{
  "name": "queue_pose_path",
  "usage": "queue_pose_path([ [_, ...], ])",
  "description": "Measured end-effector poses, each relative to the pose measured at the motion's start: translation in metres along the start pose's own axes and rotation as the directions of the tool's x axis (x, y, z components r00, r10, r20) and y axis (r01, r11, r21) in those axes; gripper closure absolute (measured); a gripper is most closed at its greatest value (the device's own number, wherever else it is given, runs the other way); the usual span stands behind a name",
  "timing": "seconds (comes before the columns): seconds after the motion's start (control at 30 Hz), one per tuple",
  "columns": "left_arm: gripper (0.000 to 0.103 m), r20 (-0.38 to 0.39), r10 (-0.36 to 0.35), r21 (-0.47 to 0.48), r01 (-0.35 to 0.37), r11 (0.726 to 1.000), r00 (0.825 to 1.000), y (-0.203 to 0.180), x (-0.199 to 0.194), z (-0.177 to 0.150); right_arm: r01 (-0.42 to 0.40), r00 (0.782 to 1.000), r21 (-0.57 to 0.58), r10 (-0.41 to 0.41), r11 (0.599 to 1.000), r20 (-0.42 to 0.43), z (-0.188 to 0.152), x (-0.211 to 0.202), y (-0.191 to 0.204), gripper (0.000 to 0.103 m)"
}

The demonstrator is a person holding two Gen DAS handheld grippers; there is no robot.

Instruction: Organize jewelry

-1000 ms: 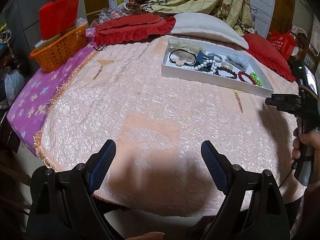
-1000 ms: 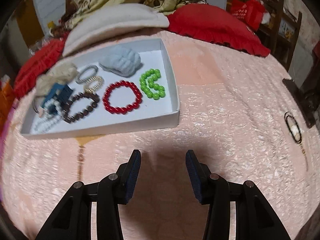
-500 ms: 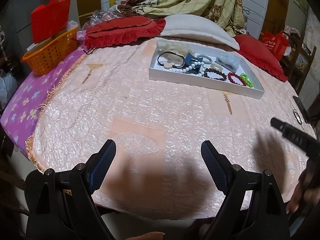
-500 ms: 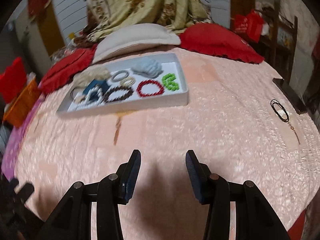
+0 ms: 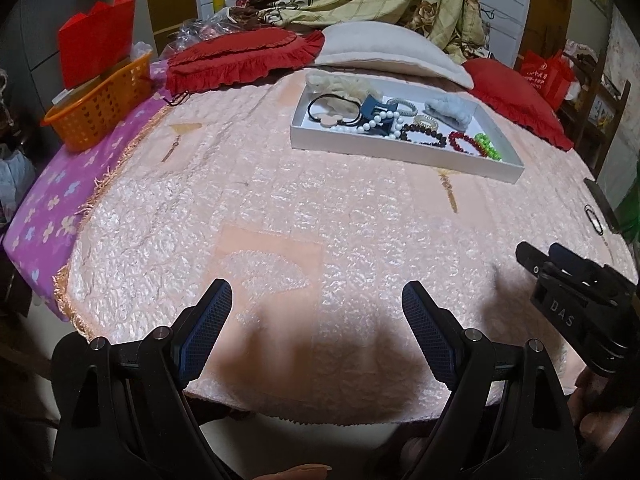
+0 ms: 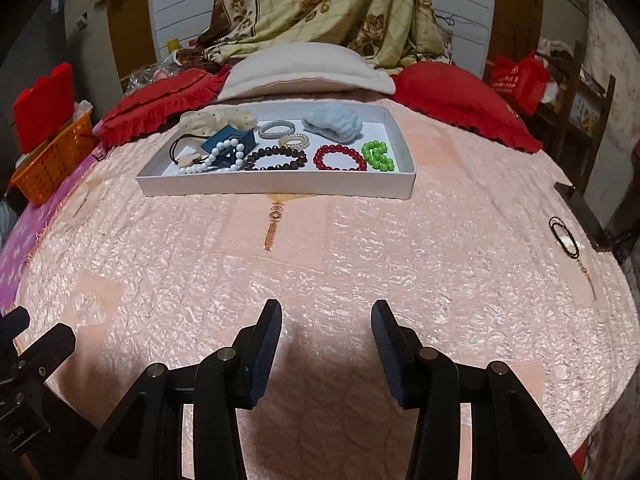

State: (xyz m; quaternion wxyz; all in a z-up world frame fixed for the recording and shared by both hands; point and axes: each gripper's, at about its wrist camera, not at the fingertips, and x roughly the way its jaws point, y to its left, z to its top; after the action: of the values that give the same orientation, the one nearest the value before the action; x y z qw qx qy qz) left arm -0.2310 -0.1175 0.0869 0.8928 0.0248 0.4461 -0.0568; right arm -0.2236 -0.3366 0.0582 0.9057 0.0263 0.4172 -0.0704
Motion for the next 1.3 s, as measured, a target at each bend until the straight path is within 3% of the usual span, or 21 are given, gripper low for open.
queue_pose_path([
  [1.3,0.016,-0.060,0.034,0.005,-0.034,0.999,0.998,-0.001,0.022,-0.009,0.053,0.994,-0.039,-0.056,0.998,-0.089,-0.009,0.017,0.011,0.058],
])
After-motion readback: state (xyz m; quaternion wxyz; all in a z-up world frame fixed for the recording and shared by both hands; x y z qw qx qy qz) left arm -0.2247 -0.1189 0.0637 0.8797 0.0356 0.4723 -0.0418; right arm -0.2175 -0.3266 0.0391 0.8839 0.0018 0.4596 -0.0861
